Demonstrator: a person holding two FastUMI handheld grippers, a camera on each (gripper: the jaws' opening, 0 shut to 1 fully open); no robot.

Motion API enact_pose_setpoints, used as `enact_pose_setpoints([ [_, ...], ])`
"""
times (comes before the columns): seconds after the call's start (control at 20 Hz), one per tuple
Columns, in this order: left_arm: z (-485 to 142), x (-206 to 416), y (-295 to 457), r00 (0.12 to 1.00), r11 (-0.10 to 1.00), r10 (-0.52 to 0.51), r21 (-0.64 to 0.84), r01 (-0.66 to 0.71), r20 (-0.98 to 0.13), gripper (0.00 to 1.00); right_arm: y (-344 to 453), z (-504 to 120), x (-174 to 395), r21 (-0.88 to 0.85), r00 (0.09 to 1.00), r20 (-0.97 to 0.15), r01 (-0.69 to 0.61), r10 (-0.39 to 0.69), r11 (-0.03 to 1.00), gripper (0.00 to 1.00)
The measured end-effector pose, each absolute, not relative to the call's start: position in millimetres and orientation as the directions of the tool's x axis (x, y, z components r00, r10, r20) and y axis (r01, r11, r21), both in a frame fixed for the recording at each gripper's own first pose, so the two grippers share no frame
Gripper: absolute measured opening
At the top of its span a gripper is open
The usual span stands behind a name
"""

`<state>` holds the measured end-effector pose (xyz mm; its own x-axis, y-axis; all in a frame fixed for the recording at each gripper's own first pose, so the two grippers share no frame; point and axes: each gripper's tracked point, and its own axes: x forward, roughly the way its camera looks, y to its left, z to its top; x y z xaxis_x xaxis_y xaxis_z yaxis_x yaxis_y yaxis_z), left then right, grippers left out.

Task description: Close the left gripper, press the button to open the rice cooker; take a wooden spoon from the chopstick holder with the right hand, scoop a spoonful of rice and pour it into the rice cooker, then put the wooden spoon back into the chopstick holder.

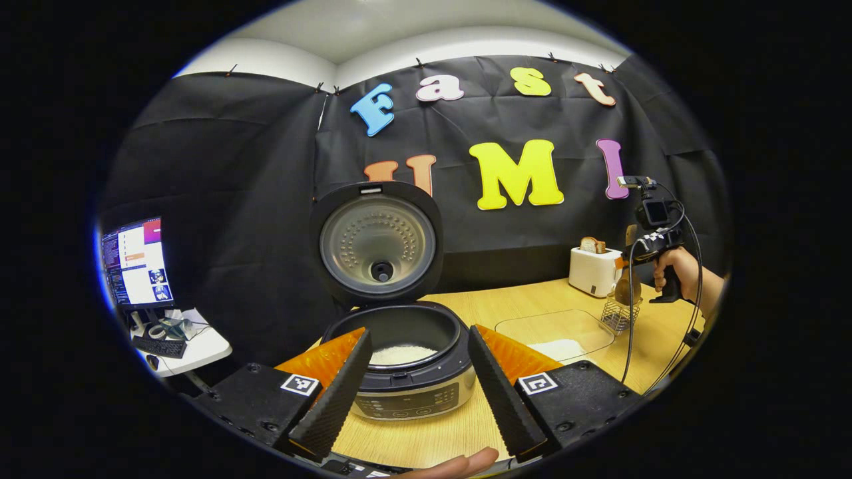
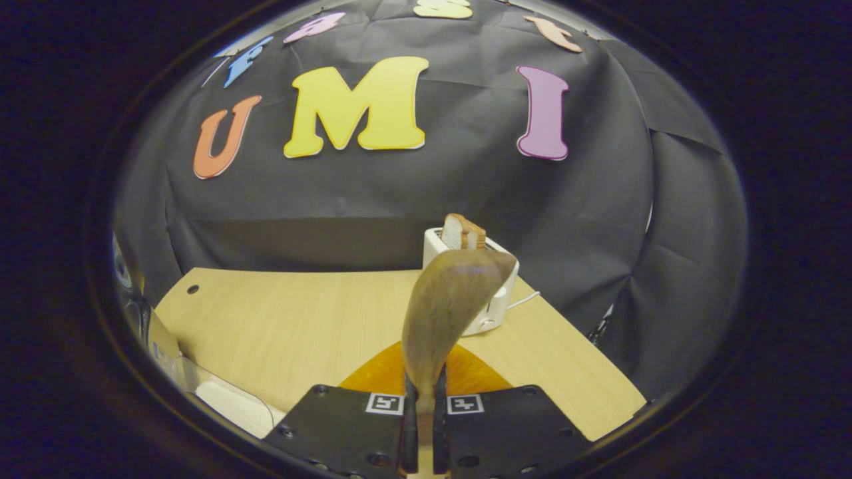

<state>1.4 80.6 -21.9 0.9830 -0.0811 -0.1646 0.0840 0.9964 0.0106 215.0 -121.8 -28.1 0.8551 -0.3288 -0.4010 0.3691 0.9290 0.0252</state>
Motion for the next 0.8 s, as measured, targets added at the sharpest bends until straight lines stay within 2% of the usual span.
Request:
enact_pose_setpoints([
  [0.2,-22,1,78,0.982,0.996,-0.084,0.013,0.088,-0.167,0.93,-124,-35,212,0.054,0.85,-0.424,0.369,-0.314,0.928,0.09],
  [0.3,-20,1,77,0.983,0.996,-0.084,0.015,0.088,-0.163,0.93,-118,-35,209,0.073,0.853,-0.433,0.355,-0.291,0.932,0.16],
  [0.35,-20,1,76,0.983,0.996,-0.083,0.015,0.087,-0.162,0.93,-117,-31,208,0.073,0.86,-0.423,0.346,-0.285,0.935,0.25],
  [0.55,-16,0,77,0.986,0.998,-0.06,0.012,0.062,-0.158,0.93,-127,-7,197,0.034,0.867,-0.353,0.386,-0.35,0.922,0.34],
  [0.6,-14,-1,75,0.986,0.998,-0.057,0.013,0.06,-0.155,0.93,-127,-2,194,0.033,0.87,-0.341,0.39,-0.357,0.92,0.4],
  [0.7,-10,-3,70,0.987,0.998,-0.061,0.02,0.065,-0.145,0.93,-124,8,191,0.039,0.881,-0.32,0.379,-0.347,0.925,0.43],
  [0.75,-7,-4,69,0.989,0.998,-0.06,0.024,0.064,-0.138,0.93,-123,11,188,0.044,0.885,-0.313,0.375,-0.343,0.926,0.53],
  [0.8,-5,-6,68,0.99,0.998,-0.055,0.028,0.06,-0.132,0.93,-122,13,184,0.052,0.889,-0.309,0.372,-0.339,0.927,0.56],
])
